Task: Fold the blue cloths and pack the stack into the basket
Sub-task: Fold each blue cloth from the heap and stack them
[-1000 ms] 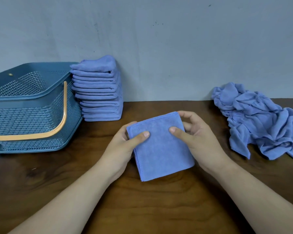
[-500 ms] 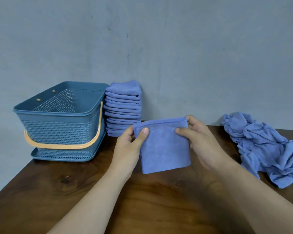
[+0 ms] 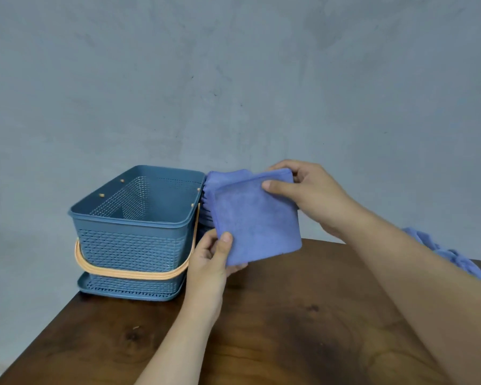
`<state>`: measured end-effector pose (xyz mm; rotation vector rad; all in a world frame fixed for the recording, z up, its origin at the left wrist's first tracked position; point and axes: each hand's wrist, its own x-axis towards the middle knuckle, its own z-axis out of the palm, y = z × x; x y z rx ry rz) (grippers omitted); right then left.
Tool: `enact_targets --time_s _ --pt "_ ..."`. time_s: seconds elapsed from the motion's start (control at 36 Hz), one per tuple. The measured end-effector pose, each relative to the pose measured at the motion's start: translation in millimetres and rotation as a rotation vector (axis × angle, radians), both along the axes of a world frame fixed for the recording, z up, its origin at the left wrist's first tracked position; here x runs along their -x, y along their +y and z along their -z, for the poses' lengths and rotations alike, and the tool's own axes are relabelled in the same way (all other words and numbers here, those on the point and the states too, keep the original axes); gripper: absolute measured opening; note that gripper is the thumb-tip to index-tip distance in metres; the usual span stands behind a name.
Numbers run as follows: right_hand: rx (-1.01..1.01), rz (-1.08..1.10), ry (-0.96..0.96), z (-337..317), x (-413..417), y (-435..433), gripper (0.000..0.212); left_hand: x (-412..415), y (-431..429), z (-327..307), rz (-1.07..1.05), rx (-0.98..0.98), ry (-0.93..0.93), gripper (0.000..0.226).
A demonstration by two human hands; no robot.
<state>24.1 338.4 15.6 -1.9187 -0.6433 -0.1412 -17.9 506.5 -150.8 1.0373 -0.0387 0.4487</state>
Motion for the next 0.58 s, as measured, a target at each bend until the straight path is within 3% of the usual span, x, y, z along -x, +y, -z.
enact_targets --time_s 0.08,0.17,0.33,0.58 --pt "-0.11 -0.015 0.033 -20.8 -17.9 18.8 0.021 -2.4 0.5 8.1 0.036 0.033 0.037 0.059" --pt "-0.212 -0.012 0.079 -36.0 -42.2 38.9 0.021 -4.2 -4.4 21.2 0.07 0.047 0.106 0.057" --pt "-0.368 0.08 0.246 -45.7 -114.4 71.7 0.024 -12.2 -13.7 35.0 0.15 -0.121 0.182 0.057" --pt "-0.202 0.256 0.53 23.8 -195.9 80.2 0.02 -20.7 -14.2 44.6 0.173 -0.184 0.223 0.044"
